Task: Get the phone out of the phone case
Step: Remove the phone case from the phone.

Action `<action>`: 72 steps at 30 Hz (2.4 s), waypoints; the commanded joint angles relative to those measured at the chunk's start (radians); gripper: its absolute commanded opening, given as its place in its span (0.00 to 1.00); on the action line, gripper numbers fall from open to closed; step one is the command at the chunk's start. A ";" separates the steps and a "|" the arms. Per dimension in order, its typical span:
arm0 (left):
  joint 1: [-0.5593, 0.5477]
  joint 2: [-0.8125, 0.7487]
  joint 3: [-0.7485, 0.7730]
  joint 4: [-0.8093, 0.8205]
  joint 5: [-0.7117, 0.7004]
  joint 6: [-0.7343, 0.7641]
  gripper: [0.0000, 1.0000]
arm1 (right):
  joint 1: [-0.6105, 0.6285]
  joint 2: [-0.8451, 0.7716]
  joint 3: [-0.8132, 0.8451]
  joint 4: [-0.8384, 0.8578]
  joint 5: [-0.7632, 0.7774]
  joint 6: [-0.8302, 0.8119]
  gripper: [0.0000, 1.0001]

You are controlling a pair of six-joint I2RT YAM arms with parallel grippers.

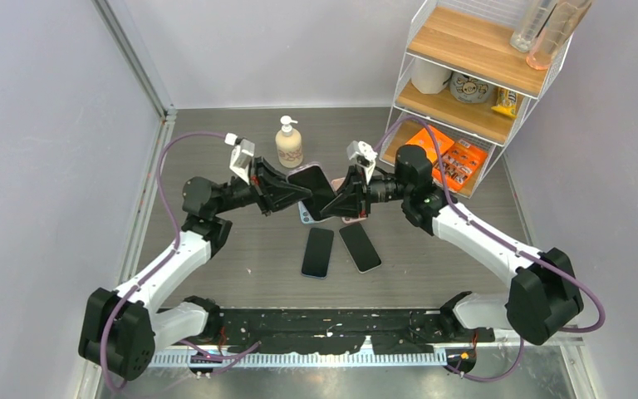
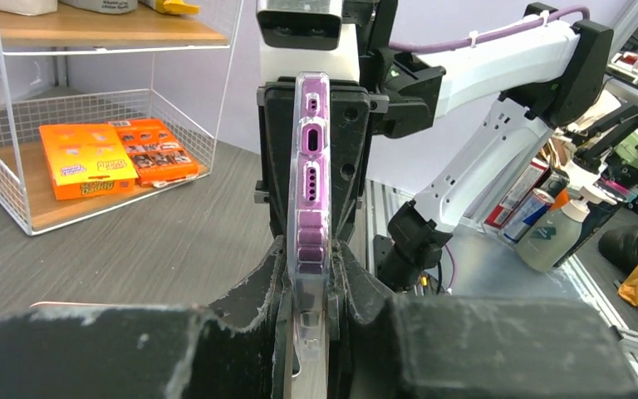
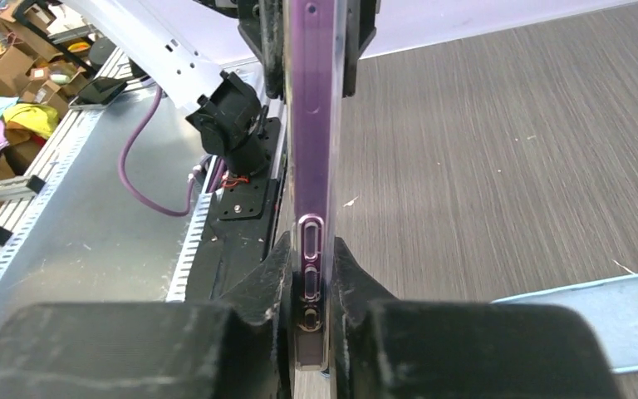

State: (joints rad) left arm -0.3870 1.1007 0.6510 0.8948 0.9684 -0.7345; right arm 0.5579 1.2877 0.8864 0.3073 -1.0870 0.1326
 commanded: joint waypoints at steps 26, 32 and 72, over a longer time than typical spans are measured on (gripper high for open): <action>-0.197 0.275 0.718 -1.851 -0.053 1.361 0.52 | 0.140 -0.027 0.253 -0.793 0.358 -0.688 0.05; -0.193 0.323 0.730 -1.837 -0.014 1.326 0.00 | 0.140 -0.053 0.216 -0.736 0.385 -0.648 0.09; -0.049 -0.091 0.079 -0.380 0.211 0.424 0.00 | -0.115 0.001 0.040 0.418 -0.191 0.455 0.05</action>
State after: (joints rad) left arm -0.3866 1.0313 0.7078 0.4778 1.1080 -0.4541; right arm 0.4240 1.2579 0.9451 0.5407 -1.2251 0.4267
